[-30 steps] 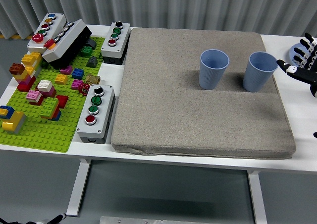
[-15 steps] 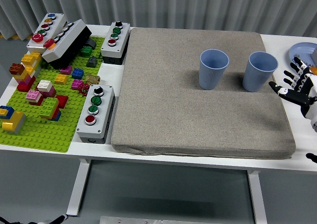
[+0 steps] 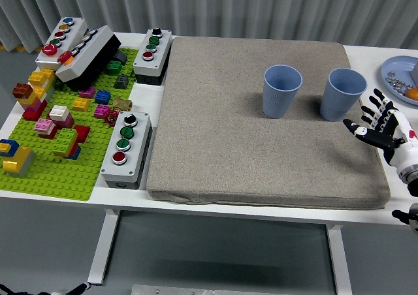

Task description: Pick cup pour cup place

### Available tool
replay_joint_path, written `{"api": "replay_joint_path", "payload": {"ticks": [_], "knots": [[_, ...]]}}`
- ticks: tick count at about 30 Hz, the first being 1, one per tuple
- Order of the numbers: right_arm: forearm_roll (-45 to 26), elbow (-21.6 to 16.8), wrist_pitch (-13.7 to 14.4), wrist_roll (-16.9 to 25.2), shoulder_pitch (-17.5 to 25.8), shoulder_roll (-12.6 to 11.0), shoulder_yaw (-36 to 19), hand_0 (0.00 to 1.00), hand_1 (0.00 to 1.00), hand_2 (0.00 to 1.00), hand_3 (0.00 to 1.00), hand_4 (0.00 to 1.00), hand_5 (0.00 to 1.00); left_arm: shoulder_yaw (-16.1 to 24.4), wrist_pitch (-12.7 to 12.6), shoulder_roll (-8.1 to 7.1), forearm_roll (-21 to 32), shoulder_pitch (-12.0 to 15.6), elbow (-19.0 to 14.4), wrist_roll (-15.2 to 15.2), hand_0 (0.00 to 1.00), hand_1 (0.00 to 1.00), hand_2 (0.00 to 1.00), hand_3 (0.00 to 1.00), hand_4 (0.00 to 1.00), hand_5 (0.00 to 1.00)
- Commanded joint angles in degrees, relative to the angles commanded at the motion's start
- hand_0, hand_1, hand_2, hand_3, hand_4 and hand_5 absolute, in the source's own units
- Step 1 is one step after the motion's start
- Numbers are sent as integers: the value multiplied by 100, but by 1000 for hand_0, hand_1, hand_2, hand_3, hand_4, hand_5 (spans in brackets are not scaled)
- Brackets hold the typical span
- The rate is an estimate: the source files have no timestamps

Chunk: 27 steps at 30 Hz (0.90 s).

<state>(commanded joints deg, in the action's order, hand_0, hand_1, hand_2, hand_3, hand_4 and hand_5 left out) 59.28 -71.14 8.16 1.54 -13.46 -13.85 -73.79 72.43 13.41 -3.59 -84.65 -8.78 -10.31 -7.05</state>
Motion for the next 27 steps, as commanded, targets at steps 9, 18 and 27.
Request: {"api": "replay_joint_path", "payload": {"ticks": [9, 18, 27], "knots": [[-49, 200, -18, 40, -147, 84, 29, 932, 903, 984, 979, 842, 230, -27, 4, -11, 12, -24, 0, 1, 848, 863, 885, 778, 596, 998], [-145, 471, -6, 124, -329, 139, 75, 932, 902, 979, 975, 840, 236, -56, 7, -25, 15, -20, 0, 2, 849, 863, 885, 779, 596, 998], [-237, 680, -16, 194, -475, 161, 184, 933, 901, 978, 970, 838, 242, -97, 6, -30, 29, -33, 0, 6, 849, 864, 885, 779, 596, 998]]}}
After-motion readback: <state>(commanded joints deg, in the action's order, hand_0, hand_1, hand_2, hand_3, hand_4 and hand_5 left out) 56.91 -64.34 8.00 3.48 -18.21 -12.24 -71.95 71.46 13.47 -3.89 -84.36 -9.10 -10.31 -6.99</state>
